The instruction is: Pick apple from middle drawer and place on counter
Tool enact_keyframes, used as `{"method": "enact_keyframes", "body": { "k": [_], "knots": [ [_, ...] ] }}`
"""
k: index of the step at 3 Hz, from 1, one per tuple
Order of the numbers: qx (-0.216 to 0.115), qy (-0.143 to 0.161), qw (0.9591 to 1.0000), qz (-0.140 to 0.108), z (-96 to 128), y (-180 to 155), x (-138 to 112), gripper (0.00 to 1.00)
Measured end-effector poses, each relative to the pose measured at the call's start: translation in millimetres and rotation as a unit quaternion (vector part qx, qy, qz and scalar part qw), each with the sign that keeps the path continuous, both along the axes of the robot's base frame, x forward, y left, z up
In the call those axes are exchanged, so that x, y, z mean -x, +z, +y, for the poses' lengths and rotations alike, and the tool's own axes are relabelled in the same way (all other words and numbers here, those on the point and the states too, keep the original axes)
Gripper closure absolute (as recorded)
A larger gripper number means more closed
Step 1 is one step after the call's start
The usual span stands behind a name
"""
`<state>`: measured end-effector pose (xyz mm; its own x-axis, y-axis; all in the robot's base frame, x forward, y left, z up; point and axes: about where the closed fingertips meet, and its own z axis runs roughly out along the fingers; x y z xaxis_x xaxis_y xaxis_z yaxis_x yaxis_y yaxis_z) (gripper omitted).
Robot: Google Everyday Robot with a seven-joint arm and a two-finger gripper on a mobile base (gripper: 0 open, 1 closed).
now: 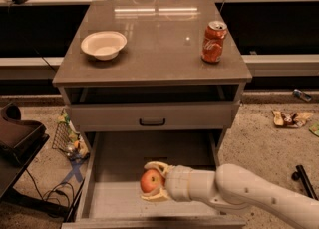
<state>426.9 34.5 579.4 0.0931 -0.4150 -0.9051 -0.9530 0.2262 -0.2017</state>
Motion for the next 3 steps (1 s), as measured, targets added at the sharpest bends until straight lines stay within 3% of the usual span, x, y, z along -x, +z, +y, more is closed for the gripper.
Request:
{"method": "enact_keyframes", "body": {
  "k": [1, 2, 3],
  "knots": [
    [-0.026, -0.034, 0.9989, -0.02, -38, 115, -1, 1.0],
    [-0.047, -0.102, 0.993, -0.036, -72, 219, -24, 1.0],
    [-0.056, -0.166, 0.9832, -0.05, -81, 294, -43, 1.0]
  ]
}}
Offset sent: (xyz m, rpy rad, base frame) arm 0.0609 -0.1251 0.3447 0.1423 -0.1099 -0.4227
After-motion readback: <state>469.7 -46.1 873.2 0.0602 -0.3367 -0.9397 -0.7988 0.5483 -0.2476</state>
